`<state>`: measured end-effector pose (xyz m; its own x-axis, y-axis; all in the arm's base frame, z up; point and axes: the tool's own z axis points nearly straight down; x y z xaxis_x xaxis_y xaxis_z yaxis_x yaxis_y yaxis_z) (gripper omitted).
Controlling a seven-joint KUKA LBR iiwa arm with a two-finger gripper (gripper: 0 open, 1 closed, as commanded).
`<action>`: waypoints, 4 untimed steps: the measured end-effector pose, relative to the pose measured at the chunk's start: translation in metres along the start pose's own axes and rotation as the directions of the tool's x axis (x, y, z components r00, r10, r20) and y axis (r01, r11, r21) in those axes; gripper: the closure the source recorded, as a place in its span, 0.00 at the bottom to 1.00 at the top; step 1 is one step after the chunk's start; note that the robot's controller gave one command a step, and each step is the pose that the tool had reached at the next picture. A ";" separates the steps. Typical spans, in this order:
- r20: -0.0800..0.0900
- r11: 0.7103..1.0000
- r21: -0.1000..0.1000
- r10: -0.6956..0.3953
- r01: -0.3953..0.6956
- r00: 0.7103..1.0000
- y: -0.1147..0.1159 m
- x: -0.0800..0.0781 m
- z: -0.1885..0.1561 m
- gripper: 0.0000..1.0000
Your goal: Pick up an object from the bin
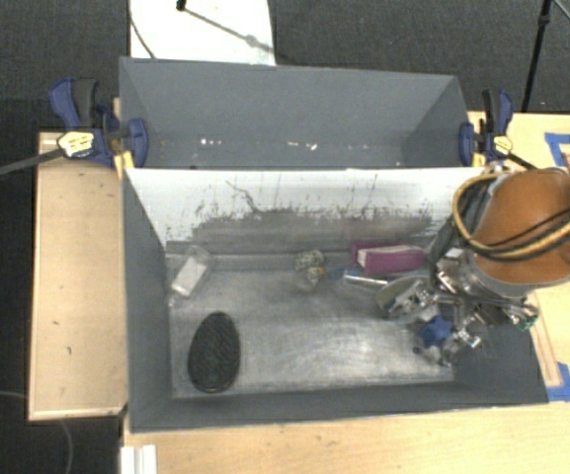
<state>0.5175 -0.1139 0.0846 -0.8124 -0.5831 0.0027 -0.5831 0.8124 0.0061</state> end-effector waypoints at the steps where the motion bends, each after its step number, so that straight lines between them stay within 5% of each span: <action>1: 0.004 1.000 0.005 0.006 -0.006 1.000 -0.002 0.000 -0.004 1.00; 2: 0.009 0.996 0.013 -0.088 0.088 0.996 0.019 -0.003 -0.114 1.00; 3: 0.004 0.997 0.006 -0.083 0.082 0.997 0.019 -0.002 -0.109 0.00; 4: 0.000 0.958 0.003 -0.287 0.287 0.958 -0.020 -0.020 0.013 0.00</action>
Offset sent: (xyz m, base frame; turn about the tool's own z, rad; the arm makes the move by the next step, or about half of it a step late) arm 0.0000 0.0000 0.0000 0.0000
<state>0.5456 -0.1185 0.0719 -0.6105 -0.7920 0.0012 -0.7920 0.6105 0.0036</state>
